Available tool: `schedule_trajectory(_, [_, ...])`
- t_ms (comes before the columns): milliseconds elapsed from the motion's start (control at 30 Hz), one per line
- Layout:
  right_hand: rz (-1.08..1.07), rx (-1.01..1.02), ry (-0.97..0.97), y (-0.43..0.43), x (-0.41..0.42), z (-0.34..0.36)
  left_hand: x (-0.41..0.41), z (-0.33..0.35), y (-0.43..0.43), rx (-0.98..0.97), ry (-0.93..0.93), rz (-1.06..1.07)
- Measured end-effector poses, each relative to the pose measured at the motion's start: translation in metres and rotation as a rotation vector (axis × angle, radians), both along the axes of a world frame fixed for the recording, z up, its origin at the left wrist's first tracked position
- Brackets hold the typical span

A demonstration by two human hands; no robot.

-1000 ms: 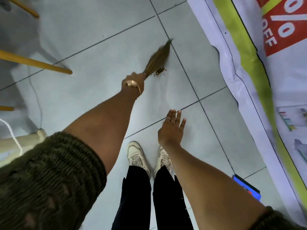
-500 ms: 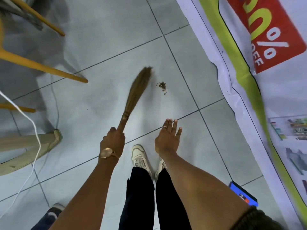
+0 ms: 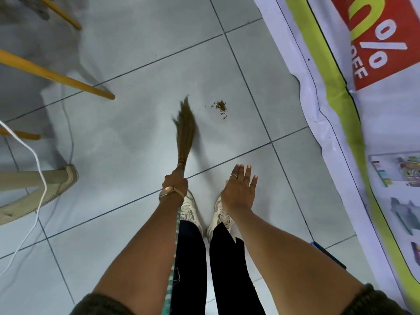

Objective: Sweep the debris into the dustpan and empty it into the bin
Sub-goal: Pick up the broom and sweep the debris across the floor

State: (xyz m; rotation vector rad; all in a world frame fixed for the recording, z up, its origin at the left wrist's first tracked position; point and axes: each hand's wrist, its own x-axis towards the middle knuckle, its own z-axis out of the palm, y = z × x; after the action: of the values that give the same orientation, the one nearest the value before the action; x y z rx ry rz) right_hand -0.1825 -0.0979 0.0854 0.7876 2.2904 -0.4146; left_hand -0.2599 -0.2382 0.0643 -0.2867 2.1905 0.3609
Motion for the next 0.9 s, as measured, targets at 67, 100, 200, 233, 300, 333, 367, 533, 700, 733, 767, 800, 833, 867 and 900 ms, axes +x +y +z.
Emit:
schedule_trajectory(67, [-0.003, 0.006, -0.009, 0.006, 0.002, -0.002, -0.005, -0.003, 0.018, 0.020, 0.003, -0.048])
schedule_trajectory(100, [-0.004, 0.010, -0.014, 0.009, 0.003, -0.002, -0.007, -0.004, 0.025, 0.028, 0.007, -0.064])
schedule_trajectory(200, [-0.019, 0.023, -0.013, 0.017, 0.002, -0.002, -0.013, -0.008, 0.039, 0.044, 0.023, -0.099])
schedule_trajectory(233, [-0.029, 0.024, -0.012, 0.019, 0.002, -0.001, -0.014, -0.007, 0.042, 0.047, 0.027, -0.113])
schedule_trajectory(300, [-0.046, 0.020, -0.010, 0.023, 0.001, 0.002, -0.016, -0.003, 0.044, 0.048, 0.041, -0.141])
schedule_trajectory(333, [-0.056, 0.019, -0.005, 0.024, 0.000, 0.004, -0.017, 0.002, 0.044, 0.048, 0.055, -0.158])
schedule_trajectory(367, [-0.063, 0.020, 0.000, 0.024, -0.001, 0.006, -0.017, 0.006, 0.043, 0.048, 0.071, -0.176])
schedule_trajectory(533, [-0.086, 0.005, 0.036, 0.019, -0.006, 0.020, -0.001, 0.044, 0.022, 0.018, 0.168, -0.402])
schedule_trajectory(700, [-0.103, 0.000, 0.051, 0.005, -0.005, 0.026, 0.030, 0.057, -0.003, -0.020, 0.136, -0.656])
schedule_trajectory(733, [-0.104, -0.006, 0.043, 0.002, -0.004, 0.025, 0.035, 0.051, -0.008, -0.029, 0.117, -0.708])
schedule_trajectory(767, [-0.104, -0.011, 0.034, -0.001, -0.003, 0.024, 0.040, 0.043, -0.013, -0.036, 0.094, -0.753])
schedule_trajectory(800, [-0.104, -0.013, 0.025, -0.003, -0.002, 0.022, 0.042, 0.036, -0.017, -0.045, 0.065, -0.790])
schedule_trajectory(833, [-0.104, -0.014, 0.017, -0.005, 0.000, 0.020, 0.045, 0.028, -0.022, -0.056, 0.037, -0.817])
schedule_trajectory(867, [-0.104, -0.016, 0.009, -0.007, 0.002, 0.019, 0.045, 0.023, -0.026, -0.065, 0.022, -0.833])
schedule_trajectory(900, [-0.106, -0.022, -0.003, -0.009, 0.004, 0.017, 0.044, 0.017, -0.030, -0.069, 0.021, -0.831])
